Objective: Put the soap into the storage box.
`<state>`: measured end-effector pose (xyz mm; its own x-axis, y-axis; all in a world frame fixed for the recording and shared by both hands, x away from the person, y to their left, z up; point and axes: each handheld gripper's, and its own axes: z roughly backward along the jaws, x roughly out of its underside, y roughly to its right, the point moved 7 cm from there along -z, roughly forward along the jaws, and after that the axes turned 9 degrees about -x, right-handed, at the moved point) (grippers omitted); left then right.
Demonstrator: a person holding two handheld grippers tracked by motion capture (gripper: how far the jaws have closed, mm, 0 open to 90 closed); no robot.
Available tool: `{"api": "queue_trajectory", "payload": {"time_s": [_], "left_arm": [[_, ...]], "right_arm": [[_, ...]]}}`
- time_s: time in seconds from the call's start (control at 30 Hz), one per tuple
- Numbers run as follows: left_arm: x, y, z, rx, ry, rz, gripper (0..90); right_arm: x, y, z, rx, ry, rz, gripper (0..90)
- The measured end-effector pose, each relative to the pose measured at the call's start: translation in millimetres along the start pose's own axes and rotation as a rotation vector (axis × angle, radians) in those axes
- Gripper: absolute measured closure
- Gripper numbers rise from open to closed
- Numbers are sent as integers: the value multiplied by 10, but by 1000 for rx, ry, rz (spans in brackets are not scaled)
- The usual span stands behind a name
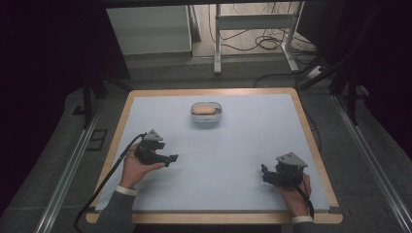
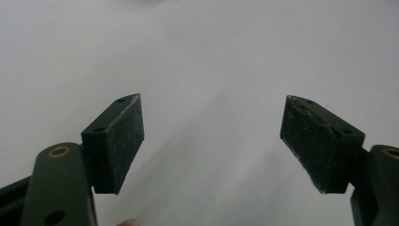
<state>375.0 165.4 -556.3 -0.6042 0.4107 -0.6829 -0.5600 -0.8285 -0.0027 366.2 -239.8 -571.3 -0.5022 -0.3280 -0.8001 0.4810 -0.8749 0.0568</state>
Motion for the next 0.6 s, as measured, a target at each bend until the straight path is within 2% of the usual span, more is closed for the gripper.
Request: {"api": "queue_trajectory", "payload": {"time_s": [0.17,0.27,0.37,0.6], "left_arm": [[171,9,2,-8,-5,30,223],[235,-6,-13,-25,-25,22,221],[264,-5,-20,-23,-22,34,221],[295,9,-22,-23,-32,28,218]], "right_arm": [[0,-2,-2,2,-1,2,90],[0,-4,-4,3,-3,2,90],[-1,-6,-3,2,-1,6,90],[-1,4,2,-6,3,-9,90]]}}
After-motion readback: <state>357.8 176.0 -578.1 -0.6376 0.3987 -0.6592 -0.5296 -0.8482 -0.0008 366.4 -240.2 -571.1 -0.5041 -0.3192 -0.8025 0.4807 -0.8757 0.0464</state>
